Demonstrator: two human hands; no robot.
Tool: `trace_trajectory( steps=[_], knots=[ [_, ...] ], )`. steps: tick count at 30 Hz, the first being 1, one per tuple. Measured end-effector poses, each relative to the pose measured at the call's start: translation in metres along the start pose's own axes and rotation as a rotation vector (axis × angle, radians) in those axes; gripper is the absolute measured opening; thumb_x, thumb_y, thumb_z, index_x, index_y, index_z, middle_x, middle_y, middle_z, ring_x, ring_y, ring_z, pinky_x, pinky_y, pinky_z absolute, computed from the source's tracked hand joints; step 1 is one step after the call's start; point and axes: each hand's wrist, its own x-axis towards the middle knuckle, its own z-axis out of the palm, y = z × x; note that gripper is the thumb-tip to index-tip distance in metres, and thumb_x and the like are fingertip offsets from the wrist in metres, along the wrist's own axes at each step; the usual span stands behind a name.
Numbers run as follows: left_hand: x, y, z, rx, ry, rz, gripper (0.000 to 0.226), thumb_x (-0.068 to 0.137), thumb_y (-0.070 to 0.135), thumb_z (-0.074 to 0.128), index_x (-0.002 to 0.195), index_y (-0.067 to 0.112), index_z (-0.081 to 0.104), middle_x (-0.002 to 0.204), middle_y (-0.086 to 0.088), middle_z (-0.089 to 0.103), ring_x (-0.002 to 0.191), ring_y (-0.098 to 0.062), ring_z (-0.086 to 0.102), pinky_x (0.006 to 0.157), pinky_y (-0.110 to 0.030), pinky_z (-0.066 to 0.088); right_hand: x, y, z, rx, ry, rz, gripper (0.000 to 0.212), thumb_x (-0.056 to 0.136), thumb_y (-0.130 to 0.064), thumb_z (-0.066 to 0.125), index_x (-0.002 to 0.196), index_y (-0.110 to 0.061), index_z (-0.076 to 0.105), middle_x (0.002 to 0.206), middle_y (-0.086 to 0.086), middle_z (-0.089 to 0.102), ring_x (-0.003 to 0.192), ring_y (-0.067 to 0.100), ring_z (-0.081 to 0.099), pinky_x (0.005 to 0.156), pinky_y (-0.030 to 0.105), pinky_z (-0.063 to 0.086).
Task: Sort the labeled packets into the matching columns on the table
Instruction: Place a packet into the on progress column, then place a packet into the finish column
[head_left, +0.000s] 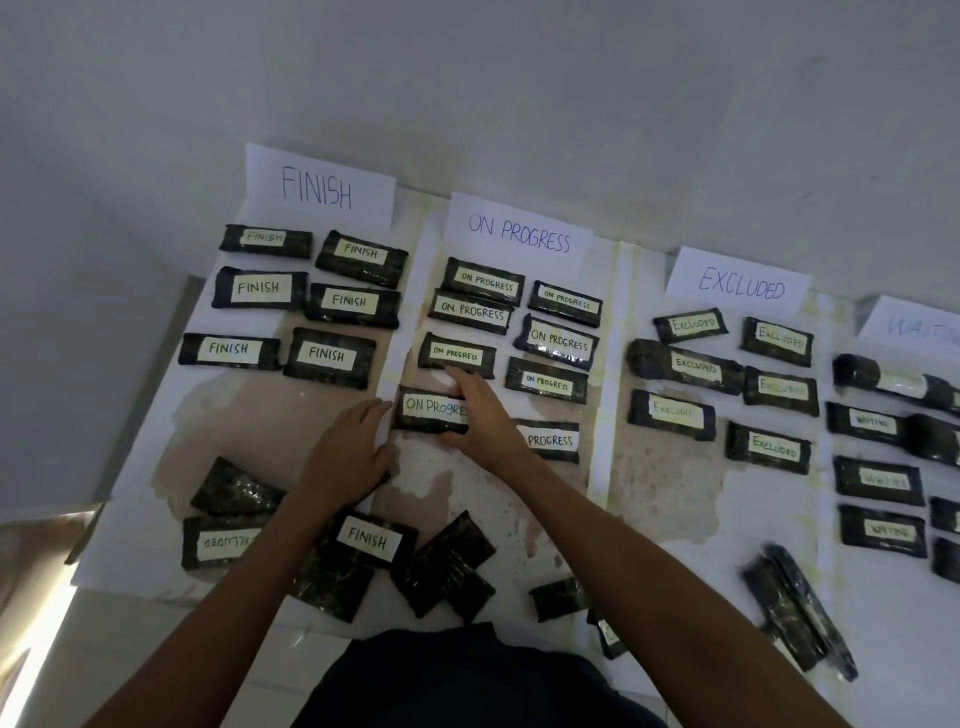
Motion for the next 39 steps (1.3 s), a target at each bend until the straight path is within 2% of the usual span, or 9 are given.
trace_trajectory(
  steps=[9, 12, 17, 21, 24, 29, 34, 36, 39],
  knots=[
    [-0.010, 0.000, 0.005, -0.008, -0.005, 0.034, 0.049, 0.087, 0.015, 0.056, 0.134, 0.007, 0.044, 0.133, -0.015, 0.048, 0.117, -0.032, 0.046, 0.093, -0.044, 0.044, -0.006, 0.005, -0.001, -0.152, 0.075, -0.056, 0.079, 0.070, -0.021, 0.082, 0.137, -0.010, 0.041, 0.127, 0.013, 0.050, 0.117, 0.028, 0.045, 0.099, 0.037, 0.039],
    [-0.021, 0.000, 0.006, -0.012, 0.012, 0.053, 0.048, 0.087, 0.015, 0.058, 0.132, 0.006, 0.046, 0.128, -0.016, 0.051, 0.109, -0.033, 0.050, 0.087, -0.044, 0.047, -0.020, -0.005, -0.006, -0.144, 0.118, -0.101, 0.062, 0.073, -0.017, 0.078, 0.128, -0.007, 0.051, 0.119, 0.014, 0.053, 0.109, 0.029, 0.050, 0.093, 0.042, 0.045],
    [-0.049, 0.008, 0.012, -0.001, 0.087, 0.084, 0.044, 0.083, 0.009, 0.059, 0.126, 0.005, 0.051, 0.123, -0.016, 0.055, 0.109, -0.033, 0.050, 0.089, -0.043, 0.045, -0.079, -0.032, -0.006, -0.256, -0.316, -0.004, 0.064, 0.071, -0.044, 0.077, 0.125, -0.019, 0.051, 0.118, 0.006, 0.051, 0.102, 0.019, 0.051, 0.082, 0.037, 0.049],
    [-0.069, 0.020, 0.025, -0.006, 0.112, 0.176, 0.037, 0.083, 0.009, 0.053, 0.120, 0.006, 0.056, 0.119, -0.013, 0.057, 0.107, -0.029, 0.052, 0.091, -0.039, 0.044, -0.125, -0.038, 0.029, -0.452, -0.332, 0.117, 0.085, 0.061, -0.060, 0.076, 0.127, -0.016, 0.044, 0.121, 0.011, 0.042, 0.102, 0.029, 0.047, 0.080, 0.041, 0.048],
    [-0.080, 0.028, 0.035, -0.045, 0.075, 0.197, 0.038, 0.081, 0.015, 0.049, 0.117, 0.006, 0.060, 0.117, -0.012, 0.058, 0.108, -0.028, 0.052, 0.091, -0.039, 0.045, -0.145, -0.030, 0.056, -0.532, -0.268, 0.087, 0.073, 0.068, -0.040, 0.078, 0.126, -0.010, 0.044, 0.124, 0.019, 0.043, 0.099, 0.038, 0.051, 0.070, 0.042, 0.047],
    [-0.088, 0.035, 0.047, -0.149, 0.043, 0.155, 0.035, 0.084, 0.020, 0.050, 0.117, 0.011, 0.060, 0.115, -0.006, 0.058, 0.107, -0.022, 0.051, 0.090, -0.030, 0.043, -0.151, -0.027, 0.056, -0.346, -0.139, 0.149, 0.047, 0.077, -0.017, 0.066, 0.119, -0.007, 0.047, 0.112, 0.017, 0.057, 0.094, 0.037, 0.058, 0.068, 0.041, 0.049],
    [-0.097, 0.052, 0.046, -0.426, -0.017, 0.045, 0.035, 0.089, 0.016, 0.054, 0.124, 0.013, 0.055, 0.112, -0.005, 0.060, 0.102, -0.015, 0.057, 0.086, -0.023, 0.045, -0.149, -0.041, 0.008, 0.316, 0.002, 0.494, 0.053, 0.073, -0.015, 0.073, 0.119, -0.015, 0.047, 0.097, 0.007, 0.061, 0.072, 0.017, 0.063, 0.047, 0.023, 0.051],
    [-0.101, 0.065, 0.043, -0.559, -0.060, -0.053, 0.034, 0.092, 0.017, 0.053, 0.126, 0.016, 0.053, 0.109, -0.002, 0.062, 0.096, -0.012, 0.060, 0.079, -0.018, 0.047, -0.151, -0.042, -0.006, 0.324, 0.026, 0.485, 0.045, 0.072, -0.018, 0.075, 0.112, -0.016, 0.055, 0.097, 0.005, 0.064, 0.074, 0.015, 0.063, 0.056, 0.023, 0.054],
    [-0.105, 0.088, 0.039, -0.863, -0.163, -0.230, 0.026, 0.096, 0.026, 0.046, 0.119, 0.018, 0.056, 0.102, -0.003, 0.066, 0.089, -0.017, 0.066, 0.078, -0.030, 0.055, -0.156, -0.044, -0.012, 0.189, 0.078, 0.295, 0.037, 0.075, -0.015, 0.072, 0.111, -0.018, 0.063, 0.096, 0.008, 0.067, 0.077, 0.025, 0.065, 0.067, 0.039, 0.058]
  ],
)
